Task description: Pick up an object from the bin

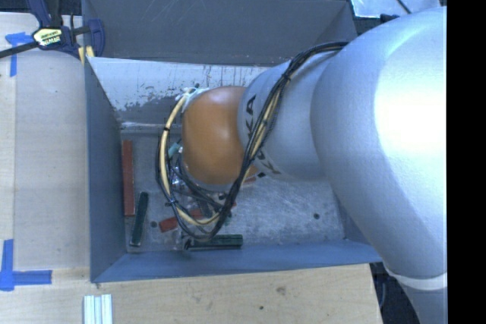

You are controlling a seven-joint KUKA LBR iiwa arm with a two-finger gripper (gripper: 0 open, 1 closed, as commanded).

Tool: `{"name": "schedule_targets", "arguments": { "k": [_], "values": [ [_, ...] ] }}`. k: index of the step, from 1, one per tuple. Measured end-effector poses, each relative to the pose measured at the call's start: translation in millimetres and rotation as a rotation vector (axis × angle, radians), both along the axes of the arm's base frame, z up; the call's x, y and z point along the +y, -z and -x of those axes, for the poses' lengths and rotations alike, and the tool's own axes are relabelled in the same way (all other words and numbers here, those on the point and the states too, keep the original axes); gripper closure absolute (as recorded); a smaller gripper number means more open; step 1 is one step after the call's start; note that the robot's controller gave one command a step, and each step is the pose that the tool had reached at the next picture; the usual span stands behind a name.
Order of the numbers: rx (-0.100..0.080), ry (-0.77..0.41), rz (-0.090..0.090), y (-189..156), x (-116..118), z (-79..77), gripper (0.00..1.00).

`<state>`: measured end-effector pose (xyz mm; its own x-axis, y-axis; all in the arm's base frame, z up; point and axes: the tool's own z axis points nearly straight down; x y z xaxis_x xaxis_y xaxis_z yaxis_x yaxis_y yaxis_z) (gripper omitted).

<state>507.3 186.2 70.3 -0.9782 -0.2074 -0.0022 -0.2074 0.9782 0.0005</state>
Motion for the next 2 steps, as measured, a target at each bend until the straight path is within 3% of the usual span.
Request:
{"name": "schedule_targets", "arguments": {
  "k": [1,2],
  "values": [
    [-0.001,0.001,-0.001,-1,0,-0.5,1.00],
    [-0.009,-0.016,-0.003,-181,0,0.8,1.00]
  ]
}}
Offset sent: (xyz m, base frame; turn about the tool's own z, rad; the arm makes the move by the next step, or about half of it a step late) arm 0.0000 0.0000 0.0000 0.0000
